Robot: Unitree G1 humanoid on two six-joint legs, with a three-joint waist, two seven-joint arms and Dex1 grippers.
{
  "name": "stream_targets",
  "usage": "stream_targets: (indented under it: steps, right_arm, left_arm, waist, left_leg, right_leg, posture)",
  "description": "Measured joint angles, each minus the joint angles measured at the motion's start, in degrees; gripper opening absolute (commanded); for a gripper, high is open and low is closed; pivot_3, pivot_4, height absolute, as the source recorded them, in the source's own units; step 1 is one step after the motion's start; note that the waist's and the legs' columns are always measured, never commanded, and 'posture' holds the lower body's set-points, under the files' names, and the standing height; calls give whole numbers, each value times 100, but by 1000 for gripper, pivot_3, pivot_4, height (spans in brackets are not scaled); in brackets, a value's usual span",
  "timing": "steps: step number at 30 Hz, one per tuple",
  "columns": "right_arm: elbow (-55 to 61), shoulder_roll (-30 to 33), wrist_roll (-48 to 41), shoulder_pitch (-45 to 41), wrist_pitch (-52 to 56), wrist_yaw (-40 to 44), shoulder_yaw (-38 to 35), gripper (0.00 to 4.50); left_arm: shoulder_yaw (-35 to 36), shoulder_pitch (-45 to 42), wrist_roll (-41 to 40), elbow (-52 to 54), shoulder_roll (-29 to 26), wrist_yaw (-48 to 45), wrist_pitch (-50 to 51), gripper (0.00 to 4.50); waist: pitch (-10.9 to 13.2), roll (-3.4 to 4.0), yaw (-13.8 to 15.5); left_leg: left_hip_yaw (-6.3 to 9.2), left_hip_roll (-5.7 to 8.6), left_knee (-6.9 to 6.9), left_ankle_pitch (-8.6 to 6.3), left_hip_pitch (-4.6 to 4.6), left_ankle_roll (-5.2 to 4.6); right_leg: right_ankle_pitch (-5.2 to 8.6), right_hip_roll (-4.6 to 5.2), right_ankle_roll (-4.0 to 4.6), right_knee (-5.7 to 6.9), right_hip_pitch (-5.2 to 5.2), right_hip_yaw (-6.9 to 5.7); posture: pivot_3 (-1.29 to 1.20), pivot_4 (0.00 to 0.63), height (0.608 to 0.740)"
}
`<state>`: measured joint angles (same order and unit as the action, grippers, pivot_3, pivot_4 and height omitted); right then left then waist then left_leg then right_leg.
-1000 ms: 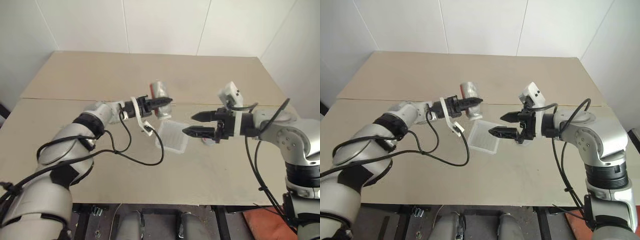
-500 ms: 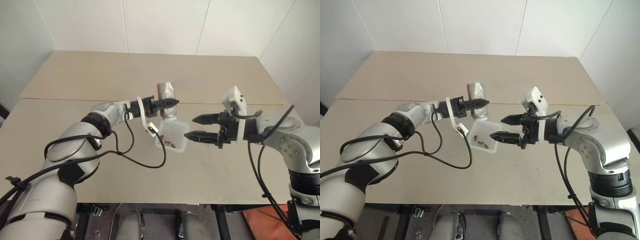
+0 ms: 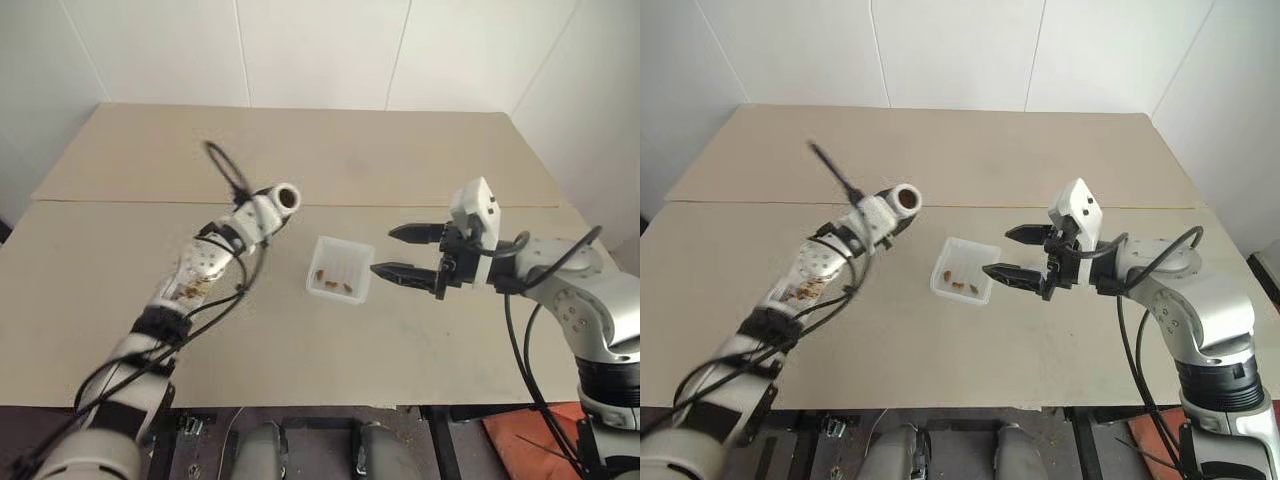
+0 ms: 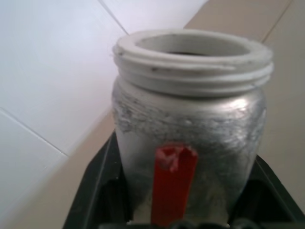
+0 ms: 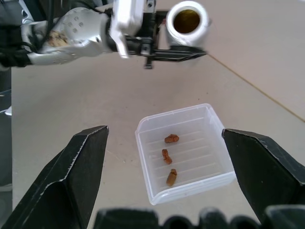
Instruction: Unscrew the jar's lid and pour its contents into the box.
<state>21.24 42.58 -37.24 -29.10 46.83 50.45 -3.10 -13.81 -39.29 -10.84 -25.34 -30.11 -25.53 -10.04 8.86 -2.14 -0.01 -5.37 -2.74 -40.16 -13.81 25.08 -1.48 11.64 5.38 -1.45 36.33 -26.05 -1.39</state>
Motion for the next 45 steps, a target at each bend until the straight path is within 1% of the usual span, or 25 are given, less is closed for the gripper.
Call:
stream_targets:
  steps: [1,3,5,7,9,13,18,20,23,25,26,27,32,35,37,40,42,45]
  right_arm:
    - [-2,-9,5,21,-43,11,7,4458]
    - [-9,-38,9,30,-61,6,18,4458]
    - [-13,-72,8,36,-63,-25,21,4458]
    - [-12,-119,5,41,-65,-70,19,4458]
    - [12,-147,-4,62,-64,-96,19,4458]
    - [84,-159,-11,91,-63,-110,18,4458]
    - [157,-171,-44,93,-41,-193,17,4458]
    - [185,-197,-115,92,-31,-216,17,4500]
    - [198,-215,-139,92,-30,-226,21,4500]
    - [202,-217,-139,94,-30,-241,26,4500]
    - [204,-219,-138,101,-30,-254,31,4500]
    - [211,-222,-138,108,-30,-272,38,4500]
    - [289,-219,-141,310,-30,-302,46,4500]
    - [306,-171,-161,366,-30,-284,34,4500]
    - [305,-76,-176,438,-32,-219,-7,4500]
    - [260,148,-162,544,-109,-18,-40,4500]
    - [156,333,-102,636,-311,201,-119,4500]
    - [-5,577,28,829,-663,523,-262,4500]
  left_arm:
    - [283,208,-532,507,-11,-206,674,1934]
    - [676,519,-1216,1201,-22,-341,1669,1934]
    - [948,866,-1610,1713,15,-364,2308,1934]
    - [1070,1178,-1711,1942,158,-348,2618,1934]
    - [1117,1371,-1713,1959,355,-341,2687,1934]
    - [1206,1461,-1563,1825,722,-360,2499,1934]
    - [1170,1472,-855,1187,883,-414,1740,1934]
    - [1146,1474,-676,1072,923,-480,1471,2694]
    - [1163,1552,-477,915,921,-523,1299,3591]
    - [1180,1720,-415,936,918,-540,1287,4314]
    - [1191,1821,-399,1001,910,-550,1296,4475]
    - [1211,1977,-399,1164,881,-575,1313,4475]
    - [1454,2831,-552,2390,331,-882,1767,4475]
    - [1778,3319,-929,3220,-173,-1195,2188,4475]
    - [2109,3640,-1284,3749,-526,-1457,2478,4475]
    - [2842,4074,-2072,4396,-1166,-2059,2931,4475]
    - [3399,4229,-2599,4594,-1689,-2681,3136,4475]
    - [3979,4238,-3112,4649,-2149,-3351,3269,4475]
  waist:
    - [0,0,-8]
    - [0,0,-11]
    - [0,0,-11]
    - [0,0,-3]
    - [0,0,25]
    - [0,0,56]
    - [0,0,51]
    - [0,0,60]
    - [0,1,61]
    - [0,1,53]
    - [0,1,51]
    - [0,1,44]
    - [0,1,34]
    - [0,2,24]
    - [0,3,18]
    - [2,5,33]
    - [4,8,52]
    - [6,13,74]
  left_leg:
    - [7,0,-3,-13,-6,-21]
    - [30,2,-2,-19,-41,-31]
    - [32,2,10,-23,-106,-38]
    - [30,4,21,-27,-155,-42]
    - [26,4,25,-27,-187,-41]
    - [27,2,25,-22,-193,-32]
    - [25,3,30,-22,-190,-33]
    - [25,2,31,-22,-190,-34]
    - [28,2,32,-23,-190,-34]
    - [31,0,33,-24,-188,-36]
    - [31,-1,34,-25,-188,-37]
    - [31,-3,36,-25,-185,-37]
    - [31,-8,41,-27,-187,-37]
    - [31,-11,42,-27,-188,-37]
    - [32,-14,45,-27,-189,-36]
    - [32,-13,46,-27,-186,-36]
    - [30,-13,45,-27,-185,-36]
    - [26,-10,46,-28,-186,-35]
  right_leg:
    - [0,-1,0,-3,3,2]
    - [0,-1,-1,-13,32,12]
    - [1,-3,-1,-27,100,11]
    - [1,-1,0,-31,145,10]
    - [0,-1,4,-36,176,6]
    - [-5,-5,12,-33,179,8]
    - [-5,-7,13,-37,175,13]
    - [-5,-6,13,-39,176,12]
    - [-5,-5,13,-39,175,12]
    - [-5,-5,13,-41,172,14]
    - [-5,-5,13,-41,171,14]
    - [-5,-5,13,-41,168,15]
    - [-4,-1,15,-40,164,16]
    - [-3,1,16,-41,163,18]
    - [0,1,20,-43,161,17]
    - [6,2,28,-43,155,15]
    - [20,2,47,-45,154,13]
    - [31,2,49,-49,157,13]
  posture:
    - [0,150,740]
    - [0,150,740]
    - [0,150,740]
    - [0,150,740]
    - [0,150,740]
    - [0,150,740]
    - [0,150,740]
    - [0,150,740]
    - [0,150,740]
    - [0,150,740]
    - [0,150,740]
    - [0,150,740]
    - [0,150,740]
    - [0,150,740]
    - [0,150,740]
    - [0,150,740]
    - [0,150,740]
    - [0,150,740]
